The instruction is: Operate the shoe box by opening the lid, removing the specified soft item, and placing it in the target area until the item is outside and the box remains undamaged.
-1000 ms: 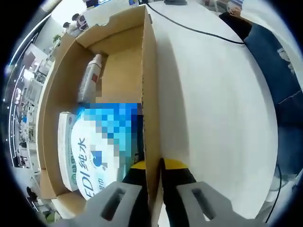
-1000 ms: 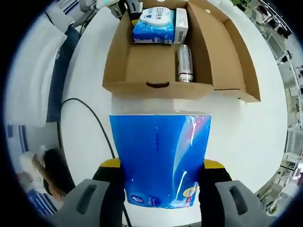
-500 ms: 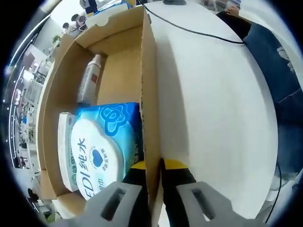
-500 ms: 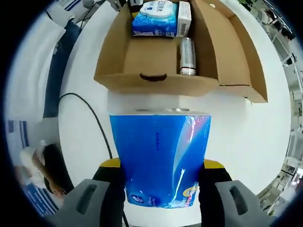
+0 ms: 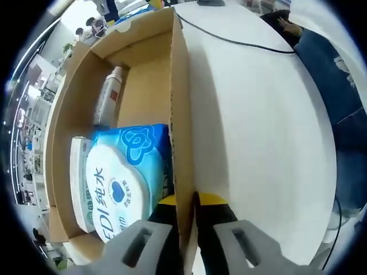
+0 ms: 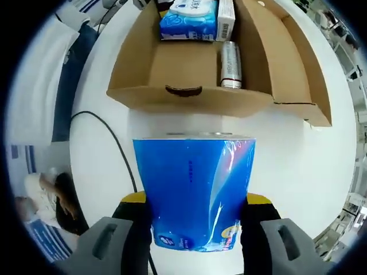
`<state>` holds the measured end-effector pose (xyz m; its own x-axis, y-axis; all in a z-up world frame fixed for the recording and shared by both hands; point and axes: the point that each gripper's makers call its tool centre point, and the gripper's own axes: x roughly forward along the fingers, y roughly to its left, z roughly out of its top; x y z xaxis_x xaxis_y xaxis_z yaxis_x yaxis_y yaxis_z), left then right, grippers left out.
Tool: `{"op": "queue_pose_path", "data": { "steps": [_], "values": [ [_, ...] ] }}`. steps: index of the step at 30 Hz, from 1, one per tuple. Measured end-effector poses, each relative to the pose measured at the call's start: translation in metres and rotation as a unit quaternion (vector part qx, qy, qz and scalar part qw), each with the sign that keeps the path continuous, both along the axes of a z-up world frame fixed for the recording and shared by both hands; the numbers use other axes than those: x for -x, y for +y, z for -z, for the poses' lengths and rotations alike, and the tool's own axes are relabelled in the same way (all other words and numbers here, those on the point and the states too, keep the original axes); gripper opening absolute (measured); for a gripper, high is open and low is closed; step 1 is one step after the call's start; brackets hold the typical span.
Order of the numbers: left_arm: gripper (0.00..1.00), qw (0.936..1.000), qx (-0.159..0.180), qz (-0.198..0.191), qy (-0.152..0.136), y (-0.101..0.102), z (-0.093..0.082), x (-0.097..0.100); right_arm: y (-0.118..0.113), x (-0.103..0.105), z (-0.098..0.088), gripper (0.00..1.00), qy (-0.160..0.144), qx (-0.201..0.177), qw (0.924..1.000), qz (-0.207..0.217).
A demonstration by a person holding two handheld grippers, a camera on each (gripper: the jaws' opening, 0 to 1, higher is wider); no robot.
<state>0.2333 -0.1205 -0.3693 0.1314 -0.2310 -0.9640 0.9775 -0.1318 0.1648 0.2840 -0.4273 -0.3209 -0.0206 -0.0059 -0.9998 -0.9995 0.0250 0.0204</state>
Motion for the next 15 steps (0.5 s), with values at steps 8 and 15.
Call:
{"op": "queue_pose_path", "data": {
  "steps": [8, 15],
  "values": [
    [0.02, 1.0000, 0.000, 0.003, 0.000, 0.000, 0.001, 0.000, -0.001, 0.001, 0.007, 0.61, 0.009, 0.002, 1.0000, -0.001],
    [0.02, 1.0000, 0.000, 0.003, -0.001, 0.000, 0.001, 0.000, -0.003, 0.003, 0.012, 0.61, 0.014, 0.006, 0.9999, -0.003]
  ]
}}
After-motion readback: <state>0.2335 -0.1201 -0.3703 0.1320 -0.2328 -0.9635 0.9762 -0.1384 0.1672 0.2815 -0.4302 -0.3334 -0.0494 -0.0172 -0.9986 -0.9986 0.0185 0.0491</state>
